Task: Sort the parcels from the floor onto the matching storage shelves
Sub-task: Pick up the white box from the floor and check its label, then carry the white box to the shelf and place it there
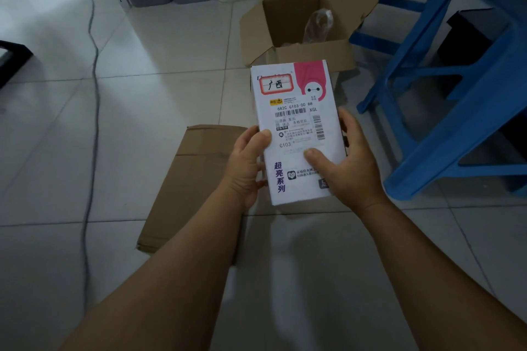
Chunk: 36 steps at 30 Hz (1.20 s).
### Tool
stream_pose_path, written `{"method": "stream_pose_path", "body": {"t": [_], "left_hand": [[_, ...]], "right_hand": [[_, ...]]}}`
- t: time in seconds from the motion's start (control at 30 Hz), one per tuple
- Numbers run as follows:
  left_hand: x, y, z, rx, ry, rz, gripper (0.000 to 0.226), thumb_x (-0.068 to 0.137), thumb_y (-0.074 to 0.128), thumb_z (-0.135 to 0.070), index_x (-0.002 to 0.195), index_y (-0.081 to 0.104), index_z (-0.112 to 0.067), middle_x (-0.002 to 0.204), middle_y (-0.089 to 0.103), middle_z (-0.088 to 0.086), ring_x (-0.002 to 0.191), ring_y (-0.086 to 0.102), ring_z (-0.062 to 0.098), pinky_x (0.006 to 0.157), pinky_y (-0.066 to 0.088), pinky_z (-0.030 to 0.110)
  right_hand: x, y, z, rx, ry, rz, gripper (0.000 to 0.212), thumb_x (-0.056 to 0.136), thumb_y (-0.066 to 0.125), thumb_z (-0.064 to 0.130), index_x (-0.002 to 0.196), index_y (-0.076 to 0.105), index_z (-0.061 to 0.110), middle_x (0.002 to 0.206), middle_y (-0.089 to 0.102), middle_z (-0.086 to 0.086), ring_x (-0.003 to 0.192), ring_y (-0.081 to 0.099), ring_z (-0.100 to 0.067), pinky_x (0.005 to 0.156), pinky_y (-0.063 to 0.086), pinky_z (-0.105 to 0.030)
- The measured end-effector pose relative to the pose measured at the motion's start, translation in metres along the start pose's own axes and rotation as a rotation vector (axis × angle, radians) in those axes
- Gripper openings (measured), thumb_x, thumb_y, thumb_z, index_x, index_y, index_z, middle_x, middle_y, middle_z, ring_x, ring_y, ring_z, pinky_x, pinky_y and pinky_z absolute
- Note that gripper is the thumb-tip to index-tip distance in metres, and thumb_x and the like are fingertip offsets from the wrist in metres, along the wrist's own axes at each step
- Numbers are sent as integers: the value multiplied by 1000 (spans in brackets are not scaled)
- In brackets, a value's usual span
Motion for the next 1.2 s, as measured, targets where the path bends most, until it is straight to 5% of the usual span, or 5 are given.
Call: {"method": "stream_pose_path", "body": {"t": [0.37, 0.67, 0.83, 1.0, 1.2], "left_hand": [[-98, 46, -53, -78, -180, 7, 103, 72, 86, -52, 155, 39, -13, 146, 58, 26, 132, 55, 53, 107, 39, 75], [-207, 121, -234, 39, -200, 37, 83, 78, 74, -37, 152, 42, -17, 126, 75, 16, 112, 72, 45, 90, 60, 58], [-248, 169, -337, -44, -215, 12, 78, 77, 75, -34, 148, 45, -23, 126, 75, 16, 113, 71, 44, 96, 50, 73], [-271, 221, -419, -20, -132, 77, 84, 74, 79, -37, 149, 47, -14, 130, 73, 16, 116, 71, 40, 95, 58, 59], [-291, 280, -483, 24, -65, 287, 96, 65, 79, -48, 149, 48, -12, 131, 72, 17, 118, 69, 42, 101, 54, 61]], "right_hand": [[-40, -54, 82, 316, 282, 60, 51, 87, 66, 24, 133, 47, 34, 116, 67, 8, 98, 68, -10, 72, 60, -31], [-43, -162, 254, 644, 535, 123, 37, 102, 33, 41, 136, 45, 40, 122, 69, 7, 110, 66, -18, 90, 54, -44], [-27, -225, 354, 656, 607, 100, 33, 101, 34, 45, 123, 56, 38, 120, 69, -1, 108, 67, -24, 93, 52, -54], [-8, -282, 435, 582, 652, -36, 46, 91, 40, 61, 123, 62, 36, 116, 71, 2, 105, 68, -21, 95, 52, -50], [-25, -345, 507, 578, 674, -145, 50, 93, 38, 63, 129, 58, 34, 106, 75, 3, 87, 74, -19, 67, 60, -36]]}}
Point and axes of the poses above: each hand's wrist, its own x-axis towards the middle knuckle, its own y-axis out of the palm, z = x × y, the point moved 2 cm from there along x, towards the middle knuckle
